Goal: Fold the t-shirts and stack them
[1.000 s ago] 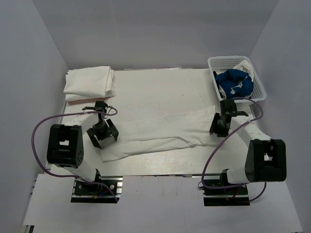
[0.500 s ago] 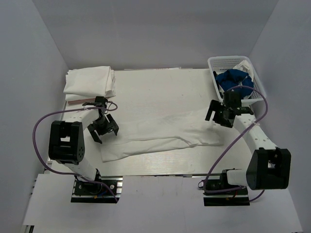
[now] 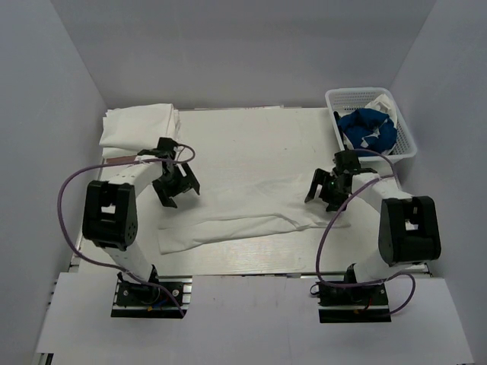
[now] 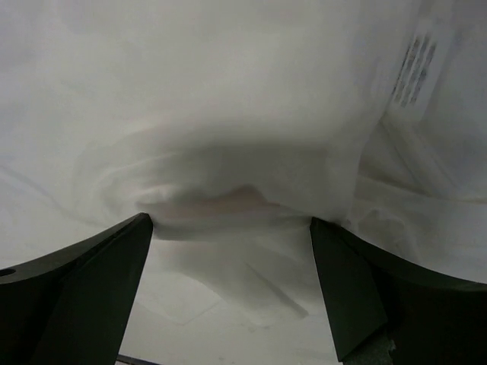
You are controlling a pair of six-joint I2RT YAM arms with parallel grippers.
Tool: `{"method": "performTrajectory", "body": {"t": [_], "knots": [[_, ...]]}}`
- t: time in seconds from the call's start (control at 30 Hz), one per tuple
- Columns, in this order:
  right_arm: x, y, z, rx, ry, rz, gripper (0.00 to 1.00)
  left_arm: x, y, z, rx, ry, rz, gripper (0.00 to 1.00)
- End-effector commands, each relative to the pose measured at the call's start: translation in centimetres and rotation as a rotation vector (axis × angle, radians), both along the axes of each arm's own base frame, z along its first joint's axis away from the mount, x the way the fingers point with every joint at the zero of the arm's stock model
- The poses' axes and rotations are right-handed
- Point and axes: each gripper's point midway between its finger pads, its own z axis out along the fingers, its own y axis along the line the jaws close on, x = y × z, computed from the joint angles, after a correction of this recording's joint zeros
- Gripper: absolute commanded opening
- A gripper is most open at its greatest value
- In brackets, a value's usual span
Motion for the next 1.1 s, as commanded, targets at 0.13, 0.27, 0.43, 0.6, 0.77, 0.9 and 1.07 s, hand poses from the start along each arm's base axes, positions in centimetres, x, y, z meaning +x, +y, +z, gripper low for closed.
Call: {"method": "performTrajectory", "body": {"t": [0.13, 0.27, 0.43, 0.6, 0.77, 0.9, 1.07], "knots": [[6.1, 2.0, -1.3, 0.010, -0.002, 0.019, 0.90, -5.1, -1.2, -4.9, 0.063, 0.231, -0.018, 0.99], [9.8, 3.5, -2.2, -0.032, 0.005, 0.055, 0.90, -7.8, -1.1, -4.7, 0.129, 0.307, -0.040, 0.99], [19.0, 7.9, -2.2, -0.054, -0.060, 0.107, 0.90, -10.6, -4.4, -3.0, 0.045, 0.385, -0.118, 0.99], [26.6, 11.7, -3.3, -0.009, -0.140, 0.117, 0.90, -13.4, -6.9, -1.6, -0.031, 0.493, -0.179, 0.99], [26.2, 17.8, -4.1, 0.188, -0.227, 0.203, 0.90, -15.1, -7.2, -0.2, -0.018, 0.522, -0.283, 0.99], [27.3, 20.0, -1.9, 0.181, -0.315, 0.282, 0.90, -12.1, -7.4, 0.7, 0.053, 0.420, -0.373, 0.99], [30.1, 19.8, 5.9, 0.150, -0.504, 0.306, 0.90, -4.8, -8.0, 5.2, 0.198, 0.125, -0.464, 0.99]]}}
